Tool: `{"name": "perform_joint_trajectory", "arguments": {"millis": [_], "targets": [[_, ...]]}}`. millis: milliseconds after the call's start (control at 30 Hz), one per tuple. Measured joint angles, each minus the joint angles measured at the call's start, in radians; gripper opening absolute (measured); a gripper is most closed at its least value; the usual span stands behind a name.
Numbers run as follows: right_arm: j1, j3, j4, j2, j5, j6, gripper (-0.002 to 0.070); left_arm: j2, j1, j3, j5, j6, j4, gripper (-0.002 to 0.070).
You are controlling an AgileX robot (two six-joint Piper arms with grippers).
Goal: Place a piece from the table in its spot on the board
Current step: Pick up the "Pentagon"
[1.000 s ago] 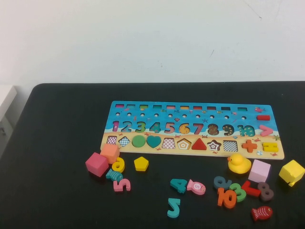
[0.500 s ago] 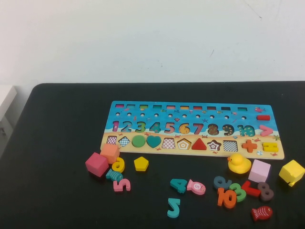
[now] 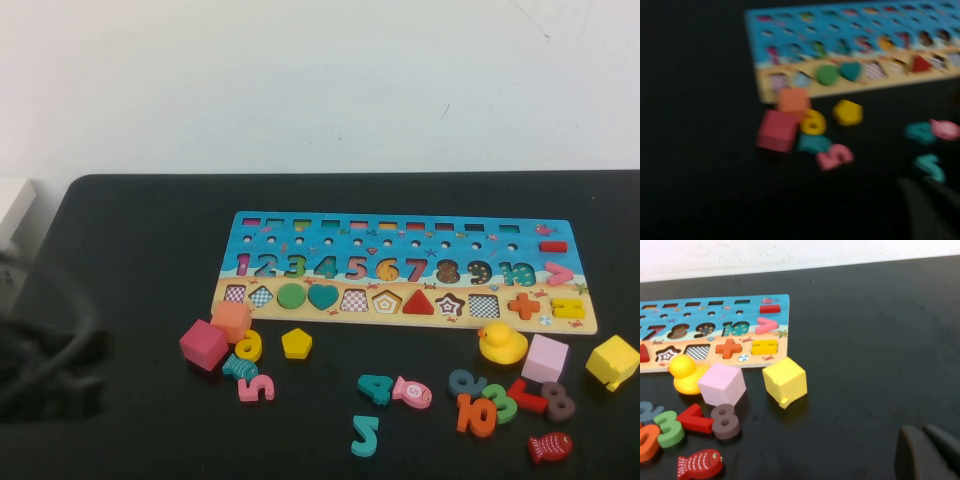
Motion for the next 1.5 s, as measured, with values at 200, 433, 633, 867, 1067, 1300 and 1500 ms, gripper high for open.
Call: {"name": "perform_joint_trajectory", "arguments": {"millis": [200, 433, 633, 867, 1067, 1300, 1500], "targets": [[0.000, 0.000, 0.000, 0.000, 0.000, 0.000, 0.0019, 0.274, -0.045, -0.127, 0.131, 0.388, -0.273, -0.0002], [0.000, 0.000, 0.000, 0.000, 0.000, 0.000, 0.0019, 0.568, -0.277, -0.331, 0.137, 0.431, -0.200, -0.0002], [0.000, 0.000, 0.000, 0.000, 0.000, 0.000, 0.0019, 0.773, -0.409, -0.499, 0.108, 0.216, 0.017, -0.0001], [0.000, 0.000, 0.000, 0.000, 0.000, 0.000, 0.0019, 0.948, -0.442, -0.653, 0.123, -0.148, 0.356, 0.0132], [0.000, 0.000, 0.000, 0.000, 0.000, 0.000, 0.0018, 1.068, -0.442, -0.727, 0.127, -0.327, 0.481, 0.0392], [0.000, 0.000, 0.000, 0.000, 0.000, 0.000, 0.0019, 1.177, -0.445, -0.781, 0.103, -0.391, 0.472, 0.0438], [0.000, 0.000, 0.000, 0.000, 0.000, 0.000, 0.0019, 1.238, -0.446, -0.819, 0.076, -0.417, 0.471, 0.0438]]}}
